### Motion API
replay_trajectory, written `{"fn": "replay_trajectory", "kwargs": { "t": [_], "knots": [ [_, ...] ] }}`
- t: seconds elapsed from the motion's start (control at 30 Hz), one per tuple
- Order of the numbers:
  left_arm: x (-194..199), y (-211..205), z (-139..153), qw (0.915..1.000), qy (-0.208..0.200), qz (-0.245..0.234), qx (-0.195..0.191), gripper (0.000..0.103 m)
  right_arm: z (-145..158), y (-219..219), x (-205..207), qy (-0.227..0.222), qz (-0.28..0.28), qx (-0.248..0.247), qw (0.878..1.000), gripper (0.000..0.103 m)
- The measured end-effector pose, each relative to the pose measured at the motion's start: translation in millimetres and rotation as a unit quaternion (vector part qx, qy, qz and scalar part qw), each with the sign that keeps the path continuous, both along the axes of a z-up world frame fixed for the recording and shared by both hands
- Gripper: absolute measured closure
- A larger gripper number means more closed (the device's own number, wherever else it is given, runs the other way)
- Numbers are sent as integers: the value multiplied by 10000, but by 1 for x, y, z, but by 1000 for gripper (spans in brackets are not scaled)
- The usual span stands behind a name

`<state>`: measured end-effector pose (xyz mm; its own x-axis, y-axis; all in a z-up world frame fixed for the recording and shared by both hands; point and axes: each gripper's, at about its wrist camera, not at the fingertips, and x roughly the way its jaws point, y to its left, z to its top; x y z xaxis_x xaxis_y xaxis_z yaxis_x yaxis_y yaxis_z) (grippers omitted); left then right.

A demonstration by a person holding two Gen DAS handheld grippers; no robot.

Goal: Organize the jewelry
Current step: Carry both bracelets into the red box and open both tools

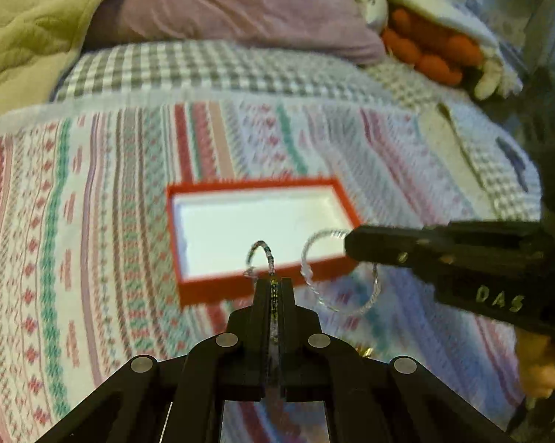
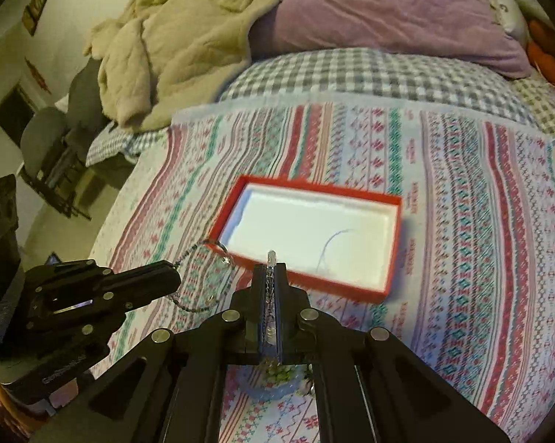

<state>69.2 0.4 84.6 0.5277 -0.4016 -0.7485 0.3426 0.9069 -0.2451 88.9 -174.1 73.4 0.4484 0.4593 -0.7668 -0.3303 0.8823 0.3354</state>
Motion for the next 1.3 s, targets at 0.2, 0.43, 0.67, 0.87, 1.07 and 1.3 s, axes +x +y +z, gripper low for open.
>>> {"fn": "replay_trajectory", "kwargs": {
  "t": [0.2,0.43,0.67,0.87,1.07,1.3],
  "knots": [
    [20,-13,2,9992,-139,30,-370,103,9,-21,16,-101,-322,196,9992,99],
    [54,-15,-22,9951,105,209,-958,103,5,-34,35,-104,-616,295,9976,99],
    [70,-2,-49,9965,288,669,-413,103,-5,-21,47,40,-529,348,9980,99],
    [74,7,-62,9953,328,903,-89,103,-16,-7,53,76,-441,320,9985,99],
    [74,3,-65,9953,194,897,323,103,-40,-20,64,166,-715,-108,9972,99],
    [73,-2,-62,9949,-24,824,582,103,-43,-24,68,120,-818,-362,9959,97]
  ]
}}
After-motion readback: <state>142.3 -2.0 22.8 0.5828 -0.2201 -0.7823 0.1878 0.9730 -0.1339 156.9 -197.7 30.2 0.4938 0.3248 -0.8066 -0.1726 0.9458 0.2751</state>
